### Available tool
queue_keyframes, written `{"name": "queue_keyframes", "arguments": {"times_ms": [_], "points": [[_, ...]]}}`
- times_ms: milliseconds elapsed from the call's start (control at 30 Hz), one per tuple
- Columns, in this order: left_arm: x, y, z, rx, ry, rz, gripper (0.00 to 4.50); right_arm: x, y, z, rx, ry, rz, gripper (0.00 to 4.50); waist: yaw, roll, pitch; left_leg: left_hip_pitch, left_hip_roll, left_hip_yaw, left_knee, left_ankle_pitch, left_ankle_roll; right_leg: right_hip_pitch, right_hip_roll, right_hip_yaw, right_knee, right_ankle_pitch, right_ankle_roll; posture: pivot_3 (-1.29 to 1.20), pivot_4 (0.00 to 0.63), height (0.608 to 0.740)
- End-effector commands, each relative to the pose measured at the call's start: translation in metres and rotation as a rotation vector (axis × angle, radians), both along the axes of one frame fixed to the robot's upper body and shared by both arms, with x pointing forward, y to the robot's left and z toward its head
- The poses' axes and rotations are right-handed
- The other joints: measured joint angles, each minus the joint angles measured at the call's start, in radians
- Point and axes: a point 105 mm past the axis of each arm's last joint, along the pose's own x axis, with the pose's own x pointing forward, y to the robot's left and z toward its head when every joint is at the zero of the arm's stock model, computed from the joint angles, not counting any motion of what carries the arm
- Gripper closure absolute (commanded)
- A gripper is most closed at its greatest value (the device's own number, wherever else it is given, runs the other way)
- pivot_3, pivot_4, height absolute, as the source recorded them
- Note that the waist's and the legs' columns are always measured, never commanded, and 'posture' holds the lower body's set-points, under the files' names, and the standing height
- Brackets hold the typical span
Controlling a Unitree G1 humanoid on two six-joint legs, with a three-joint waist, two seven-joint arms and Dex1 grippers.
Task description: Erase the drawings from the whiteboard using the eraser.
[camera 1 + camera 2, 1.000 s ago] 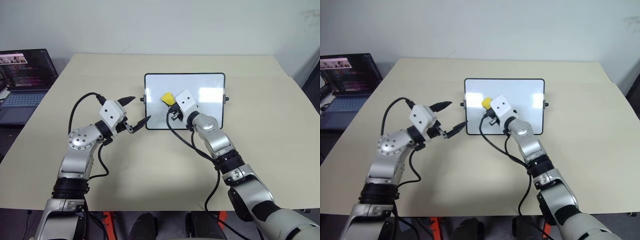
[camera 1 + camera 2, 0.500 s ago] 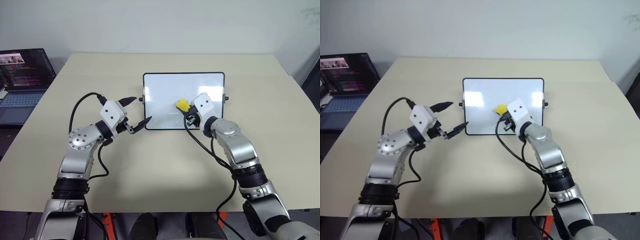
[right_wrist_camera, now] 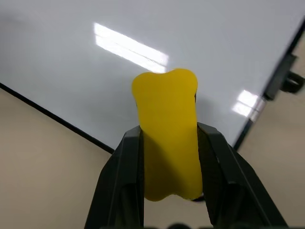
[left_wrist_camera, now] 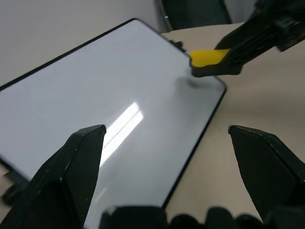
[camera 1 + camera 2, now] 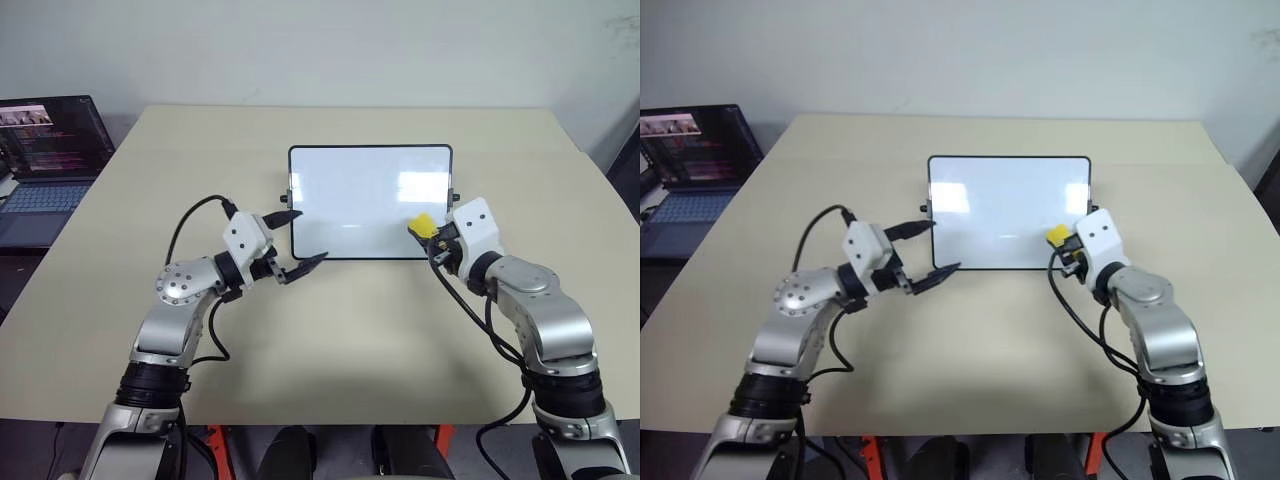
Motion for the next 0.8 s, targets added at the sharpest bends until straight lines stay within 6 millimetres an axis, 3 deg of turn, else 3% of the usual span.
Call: {"name": "queue_keyframes", "arguments": {"times_ms": [33, 267, 500, 800], "points": [[-0.012, -0.014, 0.009, -0.03, 0.015, -0.093, 0.0, -0.006, -0.017, 0.013, -0.009, -0.054, -0.061, 3.27, -0.001, 0.0, 0.0, 0.0, 0.0, 0.0, 0.0, 0.0, 0.0, 0.0, 0.0, 0.0, 0.0, 0.0, 0.0, 0.0, 0.15, 0.74], [-0.026, -0.026, -0.001, -0.016, 0.131, -0.22, 0.0, -0.013, -0.047, 0.008, -0.021, -0.036, -0.18, 3.27, 0.0, 0.0, 0.0, 0.001, 0.0, 0.001, 0.0, 0.0, 0.0, 0.001, 0.0, 0.001, 0.0, 0.0, 0.0, 0.0, 0.15, 0.74], [-0.036, -0.032, -0.008, -0.008, 0.216, -0.309, 0.0, -0.025, -0.084, -0.014, 0.06, 0.052, -0.368, 3.27, 0.0, 0.0, 0.0, 0.001, 0.0, 0.001, 0.0, 0.0, 0.0, 0.001, 0.0, 0.001, 0.0, -0.001, 0.001, 0.0, 0.15, 0.74], [-0.034, -0.031, -0.011, 0.012, 0.231, -0.322, 0.0, -0.027, -0.092, -0.019, 0.128, 0.098, -0.44, 3.27, -0.001, 0.0, 0.0, 0.002, 0.0, 0.002, 0.0, 0.0, 0.0, 0.001, 0.001, 0.002, 0.001, -0.001, 0.001, 0.0, 0.15, 0.74]]}}
